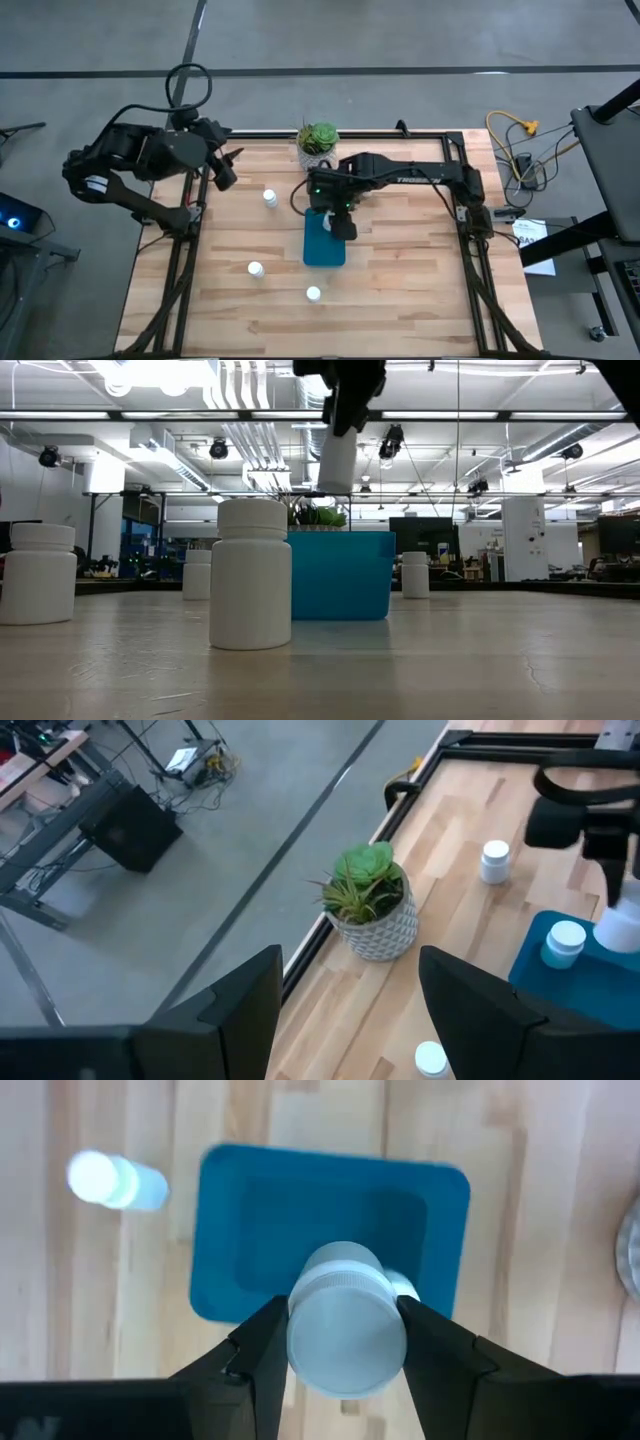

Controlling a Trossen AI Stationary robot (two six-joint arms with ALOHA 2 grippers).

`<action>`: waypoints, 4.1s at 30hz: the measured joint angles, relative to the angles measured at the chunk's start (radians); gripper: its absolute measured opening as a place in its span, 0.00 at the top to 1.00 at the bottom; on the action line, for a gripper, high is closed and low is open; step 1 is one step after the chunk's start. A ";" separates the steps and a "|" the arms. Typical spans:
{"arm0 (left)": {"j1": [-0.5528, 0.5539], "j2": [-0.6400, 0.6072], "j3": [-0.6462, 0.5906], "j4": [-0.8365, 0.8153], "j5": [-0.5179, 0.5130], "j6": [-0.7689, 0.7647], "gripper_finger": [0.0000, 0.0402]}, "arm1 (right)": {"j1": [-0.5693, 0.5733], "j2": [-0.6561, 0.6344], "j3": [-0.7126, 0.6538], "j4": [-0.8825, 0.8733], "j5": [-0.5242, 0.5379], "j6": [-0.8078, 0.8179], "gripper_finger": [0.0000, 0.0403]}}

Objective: Pick and place pill bottles into a basket
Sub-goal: Put the white medicine bottle into the blue bin

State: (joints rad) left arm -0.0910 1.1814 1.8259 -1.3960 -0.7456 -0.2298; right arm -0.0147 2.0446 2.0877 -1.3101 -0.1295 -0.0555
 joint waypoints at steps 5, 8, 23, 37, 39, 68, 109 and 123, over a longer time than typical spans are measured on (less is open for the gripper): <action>0.000 -0.008 0.000 -0.001 0.000 0.009 0.46 | 0.031 0.017 0.035 0.004 0.025 0.015 0.63; 0.000 -0.002 0.000 -0.002 -0.001 0.011 0.46 | 0.036 0.014 0.025 0.006 0.028 0.027 0.63; 0.000 0.026 0.000 -0.012 0.000 0.036 0.46 | 0.044 0.017 -0.045 -0.001 0.027 0.007 0.63; 0.000 0.028 0.000 -0.011 0.000 0.032 0.46 | 0.056 0.017 -0.187 0.135 0.032 0.031 0.63; 0.000 0.028 0.000 -0.011 0.000 0.031 0.46 | 0.059 0.017 -0.212 0.158 0.032 0.035 0.63; 0.000 0.028 0.000 -0.004 0.001 0.053 0.46 | 0.055 0.011 -0.240 0.248 0.017 0.055 0.63; 0.000 0.034 0.000 -0.001 0.007 0.051 0.46 | 0.047 0.018 -0.429 0.336 0.028 0.049 0.63; 0.000 0.041 0.000 -0.001 0.007 0.053 0.46 | 0.046 0.018 -0.447 0.361 0.054 0.051 0.51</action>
State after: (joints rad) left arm -0.0910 1.2228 1.8259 -1.3968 -0.7383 -0.1772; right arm 0.0317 2.0627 1.6408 -0.9488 -0.0757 -0.0044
